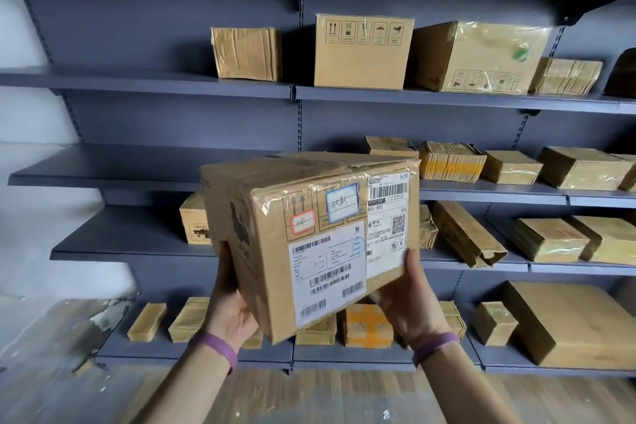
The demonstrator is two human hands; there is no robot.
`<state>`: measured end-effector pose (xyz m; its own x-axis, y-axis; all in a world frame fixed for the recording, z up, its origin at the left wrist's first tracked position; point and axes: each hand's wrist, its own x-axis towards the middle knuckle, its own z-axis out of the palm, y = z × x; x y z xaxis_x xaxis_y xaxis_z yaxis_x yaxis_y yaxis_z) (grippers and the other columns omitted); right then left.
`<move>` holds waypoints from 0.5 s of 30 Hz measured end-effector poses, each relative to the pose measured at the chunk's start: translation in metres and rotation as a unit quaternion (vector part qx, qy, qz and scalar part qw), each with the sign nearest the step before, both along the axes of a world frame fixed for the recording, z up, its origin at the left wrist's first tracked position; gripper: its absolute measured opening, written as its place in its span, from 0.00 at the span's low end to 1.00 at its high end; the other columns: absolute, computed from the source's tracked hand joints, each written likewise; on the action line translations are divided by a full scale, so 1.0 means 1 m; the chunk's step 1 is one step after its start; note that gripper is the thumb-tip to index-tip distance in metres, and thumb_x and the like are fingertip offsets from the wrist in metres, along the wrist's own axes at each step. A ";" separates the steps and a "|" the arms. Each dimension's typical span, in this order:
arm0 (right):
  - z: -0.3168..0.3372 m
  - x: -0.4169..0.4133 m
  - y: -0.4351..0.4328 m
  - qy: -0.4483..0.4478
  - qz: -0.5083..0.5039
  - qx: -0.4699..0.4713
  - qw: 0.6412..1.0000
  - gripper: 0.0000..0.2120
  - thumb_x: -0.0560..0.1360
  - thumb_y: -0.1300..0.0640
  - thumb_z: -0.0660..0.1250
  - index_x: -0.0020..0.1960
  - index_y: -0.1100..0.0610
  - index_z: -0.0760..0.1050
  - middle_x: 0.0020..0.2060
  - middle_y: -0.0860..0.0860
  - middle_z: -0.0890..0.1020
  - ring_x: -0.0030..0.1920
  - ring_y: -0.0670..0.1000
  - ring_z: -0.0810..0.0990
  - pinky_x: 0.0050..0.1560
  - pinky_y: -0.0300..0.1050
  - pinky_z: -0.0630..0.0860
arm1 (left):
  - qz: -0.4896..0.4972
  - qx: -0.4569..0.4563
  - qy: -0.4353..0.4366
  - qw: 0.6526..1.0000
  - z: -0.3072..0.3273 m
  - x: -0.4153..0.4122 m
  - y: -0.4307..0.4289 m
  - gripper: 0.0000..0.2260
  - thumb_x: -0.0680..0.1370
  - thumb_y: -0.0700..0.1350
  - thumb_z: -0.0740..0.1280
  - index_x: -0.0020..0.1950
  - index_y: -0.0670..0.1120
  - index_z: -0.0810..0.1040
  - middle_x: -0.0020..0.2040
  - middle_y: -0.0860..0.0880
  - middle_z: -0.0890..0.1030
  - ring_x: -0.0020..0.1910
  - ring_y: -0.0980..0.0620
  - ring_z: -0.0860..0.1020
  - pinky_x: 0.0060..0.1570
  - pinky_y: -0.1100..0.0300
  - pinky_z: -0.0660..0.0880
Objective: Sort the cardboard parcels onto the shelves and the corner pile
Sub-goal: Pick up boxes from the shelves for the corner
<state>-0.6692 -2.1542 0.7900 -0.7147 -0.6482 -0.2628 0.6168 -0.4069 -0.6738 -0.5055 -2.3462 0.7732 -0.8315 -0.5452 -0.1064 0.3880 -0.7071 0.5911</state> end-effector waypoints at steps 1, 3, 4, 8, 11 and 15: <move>0.001 -0.004 -0.007 0.052 -0.029 0.022 0.998 0.27 0.79 0.46 0.56 0.73 0.59 0.67 0.66 0.58 0.77 0.65 0.57 0.78 0.55 0.54 0.80 | 0.001 0.000 -0.011 1.000 0.000 0.001 -0.002 0.33 0.77 0.70 0.61 0.76 0.52 0.69 0.75 0.41 0.69 0.73 0.35 0.67 0.70 0.28 0.57; 0.002 -0.005 -0.011 0.038 0.005 -0.088 0.995 0.24 0.77 0.46 0.57 0.69 0.55 0.72 0.63 0.55 0.80 0.61 0.54 0.81 0.52 0.51 0.83 | 0.024 0.008 -0.039 0.999 0.004 0.002 -0.006 0.32 0.78 0.69 0.60 0.76 0.52 0.68 0.74 0.42 0.70 0.73 0.37 0.68 0.71 0.30 0.59; -0.002 -0.006 -0.009 0.076 0.011 -0.089 0.993 0.24 0.77 0.45 0.57 0.69 0.54 0.72 0.64 0.54 0.80 0.62 0.53 0.80 0.56 0.51 0.81 | 0.027 -0.009 -0.053 0.998 0.011 0.003 -0.003 0.31 0.79 0.67 0.60 0.76 0.52 0.68 0.74 0.43 0.71 0.73 0.39 0.69 0.71 0.32 0.62; -0.020 -0.008 -0.012 0.113 -0.003 -0.076 0.991 0.38 0.70 0.38 0.72 0.74 0.54 0.68 0.65 0.55 0.79 0.67 0.59 0.75 0.70 0.70 0.64 | 0.116 -0.137 -0.119 0.976 0.030 0.005 -0.003 0.17 0.84 0.54 0.58 0.71 0.50 0.70 0.62 0.51 0.80 0.60 0.50 0.79 0.43 0.59 0.81; -0.028 -0.007 -0.010 0.124 -0.017 -0.093 0.988 0.38 0.70 0.41 0.75 0.74 0.55 0.67 0.70 0.60 0.73 0.71 0.64 0.69 0.72 0.73 0.57 | 0.156 -0.207 -0.121 0.958 0.040 0.012 -0.012 0.30 0.70 0.68 0.69 0.71 0.64 0.68 0.75 0.54 0.68 0.74 0.45 0.66 0.59 0.41 0.76; -0.024 -0.003 -0.012 0.122 -0.026 -0.084 0.989 0.26 0.78 0.49 0.65 0.74 0.57 0.68 0.67 0.60 0.76 0.68 0.62 0.74 0.69 0.64 0.68 | 0.081 -0.340 -0.111 0.930 0.043 0.013 -0.004 0.36 0.64 0.75 0.69 0.71 0.73 0.62 0.70 0.61 0.74 0.71 0.51 0.69 0.66 0.39 0.69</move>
